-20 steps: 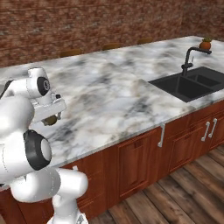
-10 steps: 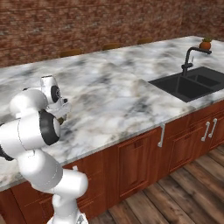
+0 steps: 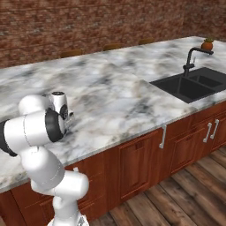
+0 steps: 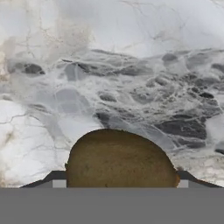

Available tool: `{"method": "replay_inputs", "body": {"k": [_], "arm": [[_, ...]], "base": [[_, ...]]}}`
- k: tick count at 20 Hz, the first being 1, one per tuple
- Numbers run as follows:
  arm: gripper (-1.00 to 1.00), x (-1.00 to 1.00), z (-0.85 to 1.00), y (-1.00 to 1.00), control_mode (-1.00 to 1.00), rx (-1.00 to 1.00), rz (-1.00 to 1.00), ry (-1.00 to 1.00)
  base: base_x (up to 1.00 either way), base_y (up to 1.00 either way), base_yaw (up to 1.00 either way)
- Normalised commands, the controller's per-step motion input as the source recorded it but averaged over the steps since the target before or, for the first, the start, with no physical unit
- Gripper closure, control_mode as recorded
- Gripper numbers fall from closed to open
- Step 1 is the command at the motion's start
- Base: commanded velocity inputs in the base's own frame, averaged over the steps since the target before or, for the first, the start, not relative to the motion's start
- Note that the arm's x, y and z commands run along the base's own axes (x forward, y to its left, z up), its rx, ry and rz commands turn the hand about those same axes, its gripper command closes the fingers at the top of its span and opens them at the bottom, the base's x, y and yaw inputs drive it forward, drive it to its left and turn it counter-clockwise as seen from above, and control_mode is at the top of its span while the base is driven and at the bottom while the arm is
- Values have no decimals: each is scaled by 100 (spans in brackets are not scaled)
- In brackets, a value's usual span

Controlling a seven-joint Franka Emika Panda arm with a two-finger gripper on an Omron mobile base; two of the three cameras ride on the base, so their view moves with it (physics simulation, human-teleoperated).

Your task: Open the fridge, remove the kiwi, cucumber, and chicken drumstick, and place them on any counter.

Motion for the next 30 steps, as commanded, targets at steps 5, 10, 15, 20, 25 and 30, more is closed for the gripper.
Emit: {"method": "replay_inputs", "body": {"k": [5,10,15,20,25,30], "arm": [[100,4,-59,4,-100,0,2,8],[100,0,-52,4,-100,0,0,2],[-100,0,-17,10,-100,0,1,0],[-100,0,19,1,-100,0,1,-3],[-100,-6,53,0,-100,0,1,-5],[-100,-33,76,-5,-100,3,1,-7]], "base": [[0,0,0],[0,0,0],[0,0,0],[0,0,0],[0,0,0],[0,0,0]]}}
